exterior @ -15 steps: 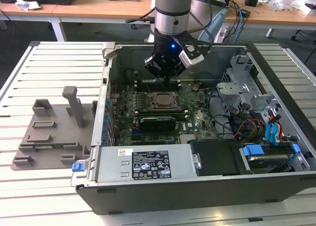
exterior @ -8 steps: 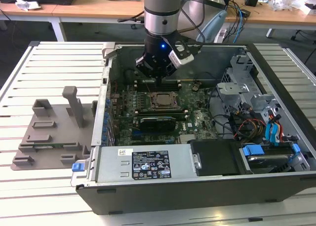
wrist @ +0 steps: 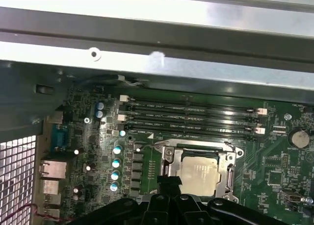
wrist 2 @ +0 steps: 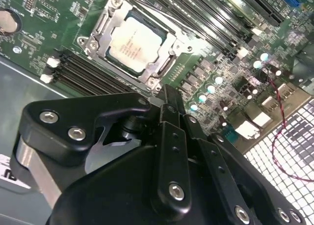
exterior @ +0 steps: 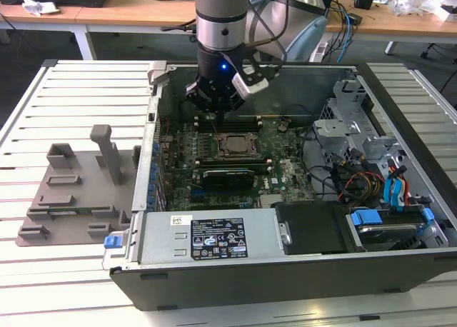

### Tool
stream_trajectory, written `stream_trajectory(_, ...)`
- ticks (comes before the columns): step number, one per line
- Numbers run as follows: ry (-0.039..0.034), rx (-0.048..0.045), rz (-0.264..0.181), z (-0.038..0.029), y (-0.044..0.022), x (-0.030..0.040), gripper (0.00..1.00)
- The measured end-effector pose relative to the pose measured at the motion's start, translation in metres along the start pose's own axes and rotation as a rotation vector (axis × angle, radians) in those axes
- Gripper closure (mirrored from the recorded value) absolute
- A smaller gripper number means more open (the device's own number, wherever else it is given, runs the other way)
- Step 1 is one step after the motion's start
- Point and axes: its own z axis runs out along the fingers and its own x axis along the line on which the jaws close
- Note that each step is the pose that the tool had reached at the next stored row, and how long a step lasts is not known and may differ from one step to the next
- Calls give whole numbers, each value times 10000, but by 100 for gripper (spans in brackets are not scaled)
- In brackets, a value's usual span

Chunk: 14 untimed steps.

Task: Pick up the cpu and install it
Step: 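Install the first cpu locking lever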

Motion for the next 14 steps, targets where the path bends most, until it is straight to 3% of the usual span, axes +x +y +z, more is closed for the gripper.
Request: stream_trajectory(14,0,0,1,0,19,209,89)
